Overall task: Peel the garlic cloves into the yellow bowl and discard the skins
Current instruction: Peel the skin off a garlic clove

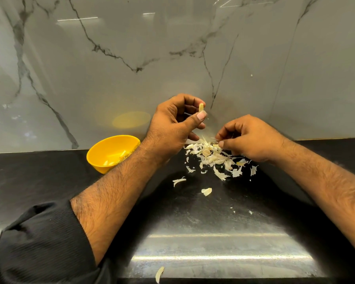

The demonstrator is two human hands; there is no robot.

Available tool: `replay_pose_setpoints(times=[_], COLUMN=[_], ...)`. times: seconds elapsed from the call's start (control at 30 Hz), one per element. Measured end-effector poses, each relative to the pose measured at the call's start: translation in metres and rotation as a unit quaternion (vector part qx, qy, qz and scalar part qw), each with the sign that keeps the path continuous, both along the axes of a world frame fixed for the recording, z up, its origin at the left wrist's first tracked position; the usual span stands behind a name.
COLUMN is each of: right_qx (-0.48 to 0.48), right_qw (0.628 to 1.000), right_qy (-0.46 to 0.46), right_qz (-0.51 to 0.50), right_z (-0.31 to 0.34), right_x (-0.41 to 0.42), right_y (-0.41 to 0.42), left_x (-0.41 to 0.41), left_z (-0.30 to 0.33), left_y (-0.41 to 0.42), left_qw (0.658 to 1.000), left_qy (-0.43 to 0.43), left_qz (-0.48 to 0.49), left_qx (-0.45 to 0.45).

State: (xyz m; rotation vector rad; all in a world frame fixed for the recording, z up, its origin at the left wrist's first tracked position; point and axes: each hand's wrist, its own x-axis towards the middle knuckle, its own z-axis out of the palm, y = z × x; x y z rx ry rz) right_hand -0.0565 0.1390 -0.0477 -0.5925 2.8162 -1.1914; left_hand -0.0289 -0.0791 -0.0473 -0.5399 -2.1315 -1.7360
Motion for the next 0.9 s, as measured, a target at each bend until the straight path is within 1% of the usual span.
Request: replay_pose_setpoints(times=[0.1, 0.2, 0.3, 0.37, 0.47, 0.57, 0.67, 0.9], right_qx=[0.019, 0.026, -0.006, -0.029, -0.050, -0.051, -0.072, -0.139], right_qw=[1.000, 1.000, 0.999, 0.997, 0.998, 0.997, 0.995, 0.988], right_qy=[0.006, 0.013, 0.016, 0.024, 0.022, 0.049, 0.065, 0.045], right_qz=[0.017, -0.009, -0.050, -0.060, -0.038, -0.024, 0.013, 0.051], right_z=[0.0036, 0.0063, 0.0088, 0.0104, 0.0090, 0.0074, 0.0094, 0.0081], right_x=[0.0038, 0.0040, 0.0025, 0.0032, 0.0045, 0.0040, 0.0054, 0.0070], right_y=[-0.0017, -0.0013, 0.0029, 0.0056, 0.0049, 0.0039, 0.0053, 0.0052], left_x=[0.0003, -0.0003, -0.0011, -0.0012, -0.0005, 0.0000, 0.0009, 0.0008], left_z=[-0.0003, -0.0013, -0.0015, -0.0016, -0.0011, 0.0004, 0.0011, -0.0002], left_y=[-0.0007, -0.0007, -0.0015, -0.0014, -0.0007, -0.0005, -0.0007, 0.0001], left_qw=[1.000, 1.000, 0.999, 0.999, 0.999, 0.999, 0.999, 0.999], left_qy=[-0.010, -0.015, -0.024, -0.029, -0.039, -0.043, -0.045, -0.051], left_qz=[-0.006, -0.006, -0.002, -0.001, -0.003, -0.004, -0.004, -0.011], left_qx=[-0.011, -0.022, -0.022, -0.021, -0.007, 0.004, 0.007, 0.002])
